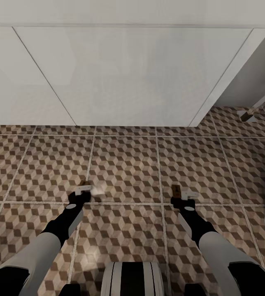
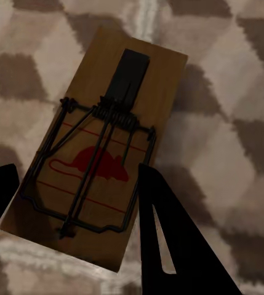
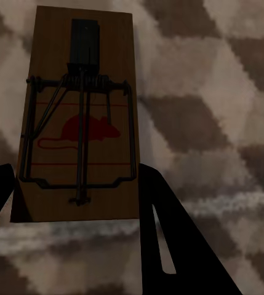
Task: Take the four mousetraps from the cabinet in the bathroom and place them on the bathroom floor. Make sure all four end up on the same floor surface, and ensure that at least two of them are either under or directly next to the same bathroom sink.
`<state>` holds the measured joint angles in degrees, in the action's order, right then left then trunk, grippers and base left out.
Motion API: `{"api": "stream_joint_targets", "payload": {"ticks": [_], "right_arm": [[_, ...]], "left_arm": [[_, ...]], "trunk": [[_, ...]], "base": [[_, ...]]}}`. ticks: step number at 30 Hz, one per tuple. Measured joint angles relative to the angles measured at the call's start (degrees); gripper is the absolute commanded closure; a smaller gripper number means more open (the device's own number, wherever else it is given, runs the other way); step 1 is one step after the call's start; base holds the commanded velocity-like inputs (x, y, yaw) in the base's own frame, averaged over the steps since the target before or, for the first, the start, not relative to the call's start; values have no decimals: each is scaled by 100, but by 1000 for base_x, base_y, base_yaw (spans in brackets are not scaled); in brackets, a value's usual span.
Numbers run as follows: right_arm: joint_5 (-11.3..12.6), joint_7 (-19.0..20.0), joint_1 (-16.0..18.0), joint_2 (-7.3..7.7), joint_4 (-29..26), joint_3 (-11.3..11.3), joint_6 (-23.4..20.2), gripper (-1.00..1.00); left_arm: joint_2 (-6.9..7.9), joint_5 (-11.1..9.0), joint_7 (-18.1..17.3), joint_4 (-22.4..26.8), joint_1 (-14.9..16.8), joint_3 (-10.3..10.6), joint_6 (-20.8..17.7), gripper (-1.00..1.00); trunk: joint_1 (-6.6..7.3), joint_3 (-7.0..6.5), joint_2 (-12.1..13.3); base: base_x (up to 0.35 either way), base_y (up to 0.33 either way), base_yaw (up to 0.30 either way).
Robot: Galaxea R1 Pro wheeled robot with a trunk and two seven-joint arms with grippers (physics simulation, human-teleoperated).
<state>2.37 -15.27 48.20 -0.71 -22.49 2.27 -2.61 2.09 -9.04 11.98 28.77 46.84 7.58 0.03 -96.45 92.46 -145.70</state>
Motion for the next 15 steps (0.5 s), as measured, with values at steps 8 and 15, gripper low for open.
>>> {"api": "stream_joint_targets", "payload": {"ticks": [8,15], "right_arm": [[1,0,3,-123,-146,-3,3,100],[-7,0,-1,-194,-181,-4,2,100]], "left_arm": [[9,-40,151,-91,1,-42,998,100],[4,-40,210,-123,1,-50,877,100]], "trunk": [[0,0,0],[0,0,0]], "base": [[0,0,0],[0,0,0]]}}
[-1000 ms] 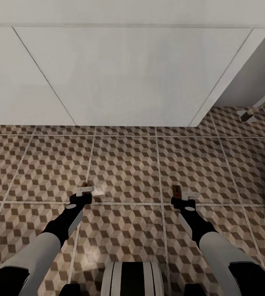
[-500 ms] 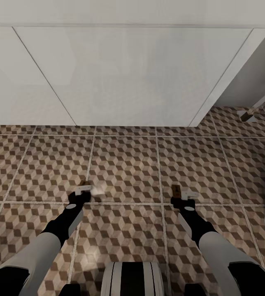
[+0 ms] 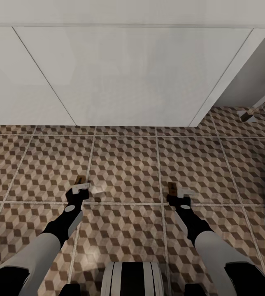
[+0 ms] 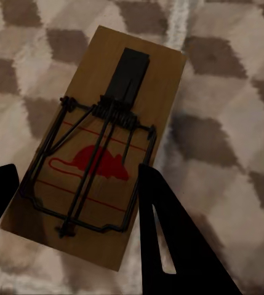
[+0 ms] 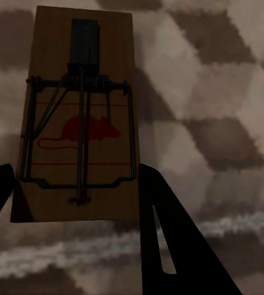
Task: Take the four mousetraps from the cabinet in the bathroom and place them on the bathroom floor. Make sure all four end up on the same floor surface, and ensure that at least two of them are either under or directly next to the same bathroom sink.
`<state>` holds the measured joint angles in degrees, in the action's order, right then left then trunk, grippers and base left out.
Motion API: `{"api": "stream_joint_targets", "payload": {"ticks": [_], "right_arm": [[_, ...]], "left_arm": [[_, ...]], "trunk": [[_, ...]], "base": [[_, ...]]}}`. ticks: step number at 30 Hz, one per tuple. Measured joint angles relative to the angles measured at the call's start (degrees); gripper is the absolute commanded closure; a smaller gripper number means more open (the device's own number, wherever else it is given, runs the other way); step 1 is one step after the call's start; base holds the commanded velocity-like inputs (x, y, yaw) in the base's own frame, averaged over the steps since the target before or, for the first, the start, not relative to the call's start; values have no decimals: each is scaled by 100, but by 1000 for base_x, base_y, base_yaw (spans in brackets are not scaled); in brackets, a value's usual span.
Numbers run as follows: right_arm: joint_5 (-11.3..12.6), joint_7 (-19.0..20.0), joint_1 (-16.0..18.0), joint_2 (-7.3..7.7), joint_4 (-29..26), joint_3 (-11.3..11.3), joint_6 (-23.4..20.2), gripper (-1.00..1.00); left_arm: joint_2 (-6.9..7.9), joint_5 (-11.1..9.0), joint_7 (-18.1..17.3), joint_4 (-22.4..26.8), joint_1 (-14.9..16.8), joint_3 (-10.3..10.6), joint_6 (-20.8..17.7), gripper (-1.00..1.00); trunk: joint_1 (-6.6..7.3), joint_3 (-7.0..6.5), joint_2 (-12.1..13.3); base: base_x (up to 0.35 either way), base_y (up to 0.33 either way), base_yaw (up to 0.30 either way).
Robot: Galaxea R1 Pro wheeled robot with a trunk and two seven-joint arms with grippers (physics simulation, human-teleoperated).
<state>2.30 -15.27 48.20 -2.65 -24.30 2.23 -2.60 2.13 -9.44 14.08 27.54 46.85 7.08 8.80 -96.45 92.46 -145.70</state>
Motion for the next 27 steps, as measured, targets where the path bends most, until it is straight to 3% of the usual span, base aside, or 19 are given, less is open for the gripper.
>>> {"api": "stream_joint_targets", "payload": {"ticks": [8,14,22,27], "right_arm": [[-1,-8,-3,-21,12,-2,49,100],[13,-28,-6,-67,61,-1,433,100],[21,-38,-3,-94,77,-1,632,100],[21,-39,-3,-99,78,-1,638,100]], "left_arm": [[16,23,1,-87,-2,48,-53,100],[16,79,-27,-379,-2,46,-53,100],[65,101,-543,-482,0,44,-47,100],[66,98,-687,-457,1,45,-6,100]], "trunk": [[0,0,0],[0,0,0],[0,0,0],[0,0,0]], "base": [[0,0,0],[0,0,0],[0,0,0],[0,0,0]]}}
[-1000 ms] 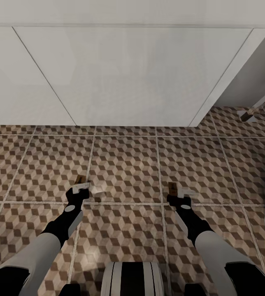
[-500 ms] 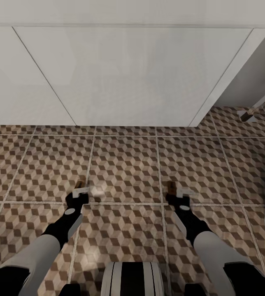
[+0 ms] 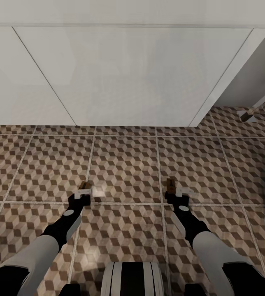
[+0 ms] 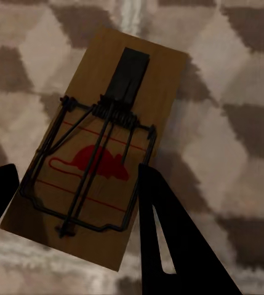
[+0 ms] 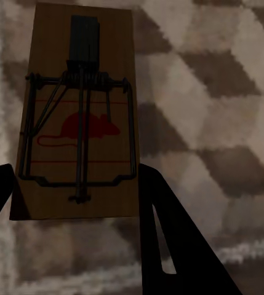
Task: Take the four mousetraps from the cabinet in the bathroom and place them on the bathroom floor. Make sure all four end up on the same floor surface, and ensure that at least two of them are either under or directly next to the same bathroom sink.
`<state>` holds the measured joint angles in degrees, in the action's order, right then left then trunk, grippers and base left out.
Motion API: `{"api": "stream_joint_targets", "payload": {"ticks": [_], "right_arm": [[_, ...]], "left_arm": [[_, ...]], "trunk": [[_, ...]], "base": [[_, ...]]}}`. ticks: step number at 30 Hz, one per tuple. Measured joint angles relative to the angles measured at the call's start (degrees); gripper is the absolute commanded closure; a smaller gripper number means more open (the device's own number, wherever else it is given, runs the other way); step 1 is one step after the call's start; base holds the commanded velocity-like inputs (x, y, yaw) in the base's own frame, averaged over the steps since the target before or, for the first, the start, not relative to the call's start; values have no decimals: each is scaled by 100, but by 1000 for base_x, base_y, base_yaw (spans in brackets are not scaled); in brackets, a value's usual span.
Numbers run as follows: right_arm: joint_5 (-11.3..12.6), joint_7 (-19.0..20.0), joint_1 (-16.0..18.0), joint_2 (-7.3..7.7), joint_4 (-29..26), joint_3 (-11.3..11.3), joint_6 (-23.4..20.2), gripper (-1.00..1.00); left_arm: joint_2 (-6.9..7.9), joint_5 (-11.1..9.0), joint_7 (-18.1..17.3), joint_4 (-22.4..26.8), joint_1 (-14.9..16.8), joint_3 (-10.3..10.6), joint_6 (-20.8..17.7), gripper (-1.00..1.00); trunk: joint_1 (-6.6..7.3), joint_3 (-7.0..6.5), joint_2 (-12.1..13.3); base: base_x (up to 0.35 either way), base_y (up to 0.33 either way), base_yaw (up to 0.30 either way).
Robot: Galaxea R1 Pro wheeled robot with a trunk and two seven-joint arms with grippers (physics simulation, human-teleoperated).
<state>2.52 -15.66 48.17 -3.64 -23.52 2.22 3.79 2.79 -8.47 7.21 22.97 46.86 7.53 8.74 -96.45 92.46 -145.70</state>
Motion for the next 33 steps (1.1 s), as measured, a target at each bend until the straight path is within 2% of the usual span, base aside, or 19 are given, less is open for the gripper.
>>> {"api": "stream_joint_targets", "payload": {"ticks": [12,33], "right_arm": [[-7,0,-2,-1,-3,0,-35,100],[-65,-45,0,-7,-105,16,-28,100]], "left_arm": [[-20,7,371,36,-1,22,9,100],[-21,10,407,52,-2,42,26,100]], "trunk": [[0,0,0],[0,0,0]], "base": [[0,0,0],[0,0,0]]}}
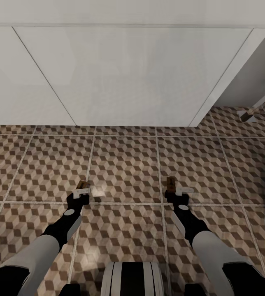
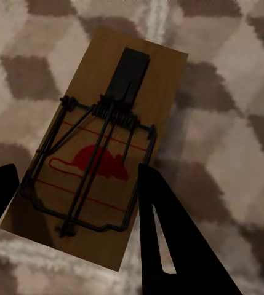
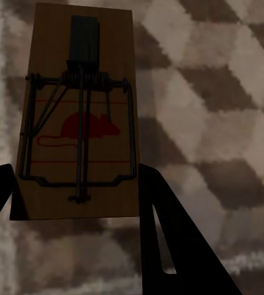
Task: Take the four mousetraps from the cabinet in the bathroom and place them on the bathroom floor. Make sure all four end up on the same floor surface, and ensure that at least two of them are either under or directly next to the same bathroom sink.
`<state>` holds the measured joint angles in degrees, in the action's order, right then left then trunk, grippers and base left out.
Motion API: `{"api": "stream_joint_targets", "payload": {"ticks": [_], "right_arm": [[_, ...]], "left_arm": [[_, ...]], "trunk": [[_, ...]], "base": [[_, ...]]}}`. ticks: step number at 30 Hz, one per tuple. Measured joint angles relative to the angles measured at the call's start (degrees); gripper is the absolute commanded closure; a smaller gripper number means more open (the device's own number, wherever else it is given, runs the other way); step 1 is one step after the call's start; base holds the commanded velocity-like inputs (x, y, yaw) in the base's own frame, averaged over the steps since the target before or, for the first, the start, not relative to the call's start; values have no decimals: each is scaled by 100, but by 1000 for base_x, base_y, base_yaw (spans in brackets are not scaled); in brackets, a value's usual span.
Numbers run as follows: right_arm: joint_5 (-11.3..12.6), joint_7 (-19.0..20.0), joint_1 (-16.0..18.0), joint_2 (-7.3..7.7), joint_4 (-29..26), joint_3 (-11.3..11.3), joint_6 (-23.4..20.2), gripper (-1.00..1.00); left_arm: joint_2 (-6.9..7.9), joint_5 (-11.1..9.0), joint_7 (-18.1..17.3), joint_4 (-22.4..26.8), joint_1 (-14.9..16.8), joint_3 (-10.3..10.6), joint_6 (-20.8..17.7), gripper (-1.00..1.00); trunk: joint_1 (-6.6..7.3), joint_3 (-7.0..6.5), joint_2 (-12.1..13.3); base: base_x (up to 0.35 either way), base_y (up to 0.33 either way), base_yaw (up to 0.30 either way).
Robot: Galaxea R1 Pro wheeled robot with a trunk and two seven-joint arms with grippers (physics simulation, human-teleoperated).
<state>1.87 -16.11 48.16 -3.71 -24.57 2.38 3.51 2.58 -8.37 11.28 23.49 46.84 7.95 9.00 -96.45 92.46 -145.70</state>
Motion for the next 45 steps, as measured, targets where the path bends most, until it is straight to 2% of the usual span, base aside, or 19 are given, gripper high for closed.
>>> {"api": "stream_joint_targets", "payload": {"ticks": [32,45], "right_arm": [[6,29,4,4,-1,-6,-38,100],[2,34,1,0,-8,13,-30,100]], "left_arm": [[-4,0,15,21,3,-13,14,100],[-3,0,17,27,3,-14,17,100]], "trunk": [[0,0,0],[3,0,0]], "base": [[2,0,0],[259,0,0]]}}
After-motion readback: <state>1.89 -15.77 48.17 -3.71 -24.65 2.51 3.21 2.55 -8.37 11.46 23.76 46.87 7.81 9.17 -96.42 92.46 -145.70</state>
